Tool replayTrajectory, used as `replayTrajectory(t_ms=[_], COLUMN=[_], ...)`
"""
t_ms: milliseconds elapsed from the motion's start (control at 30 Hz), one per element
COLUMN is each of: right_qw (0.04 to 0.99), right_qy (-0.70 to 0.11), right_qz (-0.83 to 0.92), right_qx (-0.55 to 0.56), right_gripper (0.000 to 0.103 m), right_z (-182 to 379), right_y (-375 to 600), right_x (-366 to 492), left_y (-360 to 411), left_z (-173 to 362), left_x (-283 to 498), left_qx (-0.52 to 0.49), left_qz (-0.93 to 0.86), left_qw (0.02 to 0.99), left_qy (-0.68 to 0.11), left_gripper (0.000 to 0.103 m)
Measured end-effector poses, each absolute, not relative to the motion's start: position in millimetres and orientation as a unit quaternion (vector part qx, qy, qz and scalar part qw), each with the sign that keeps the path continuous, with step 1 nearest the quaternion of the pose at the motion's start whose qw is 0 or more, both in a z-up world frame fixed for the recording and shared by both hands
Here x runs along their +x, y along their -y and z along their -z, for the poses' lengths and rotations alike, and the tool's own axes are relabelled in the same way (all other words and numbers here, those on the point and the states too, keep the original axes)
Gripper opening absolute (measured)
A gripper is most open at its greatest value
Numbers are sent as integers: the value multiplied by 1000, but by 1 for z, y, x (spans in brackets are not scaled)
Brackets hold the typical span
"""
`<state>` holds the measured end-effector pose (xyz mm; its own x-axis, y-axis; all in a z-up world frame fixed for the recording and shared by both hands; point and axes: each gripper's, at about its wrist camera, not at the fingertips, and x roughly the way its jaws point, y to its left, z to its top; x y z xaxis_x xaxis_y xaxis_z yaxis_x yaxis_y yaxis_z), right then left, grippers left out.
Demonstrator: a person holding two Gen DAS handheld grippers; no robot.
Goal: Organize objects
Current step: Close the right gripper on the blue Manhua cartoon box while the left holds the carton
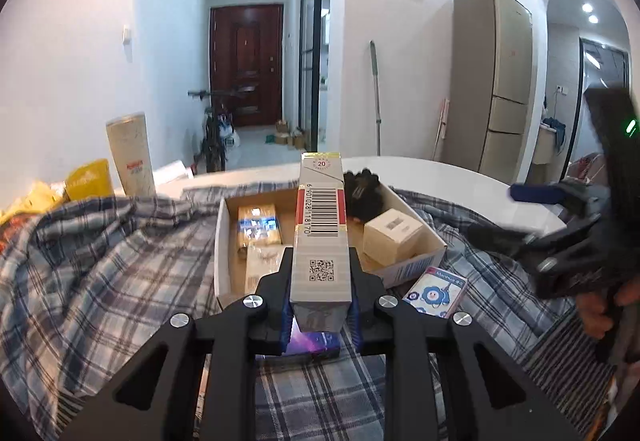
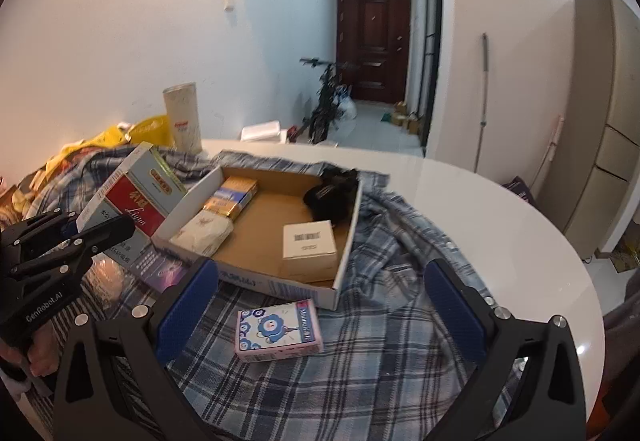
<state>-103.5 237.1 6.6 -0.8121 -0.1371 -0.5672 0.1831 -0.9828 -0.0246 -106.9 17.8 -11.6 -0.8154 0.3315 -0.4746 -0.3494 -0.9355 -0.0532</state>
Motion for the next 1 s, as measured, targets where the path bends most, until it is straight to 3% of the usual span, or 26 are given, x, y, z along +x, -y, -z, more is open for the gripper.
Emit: replayTrajectory(t_ms=[200,600,700,767,800,1000], right_qw=[109,130,133,132,133,126], right_qy=[-58,-95,-109,-114,-118,-121], right_qz=[923,893,890,889,888,893], right_qx=[364,421,423,423,424,414], right_gripper=[97,96,91,82,72,70], right_z=[35,77,80,80,81,74], right_y=[-224,-207,-202,-201,-199,-201], right_x=[-135,-144,-141,-141,-141,-136], left_y=[-6,-9,-8,-7,-7,-3], left_z=[18,22,21,20,20,14], left_x=[-113,-113,-114,-113,-112,-109], left_qx=[-259,-265,-264,-263,-262,-252], left_qz=[-953,-952,-952,-953,-953,-958], left_qw=[159,154,152,151,150,139], left_qy=[13,8,10,9,8,11], left_gripper=[23,23,23,23,23,23])
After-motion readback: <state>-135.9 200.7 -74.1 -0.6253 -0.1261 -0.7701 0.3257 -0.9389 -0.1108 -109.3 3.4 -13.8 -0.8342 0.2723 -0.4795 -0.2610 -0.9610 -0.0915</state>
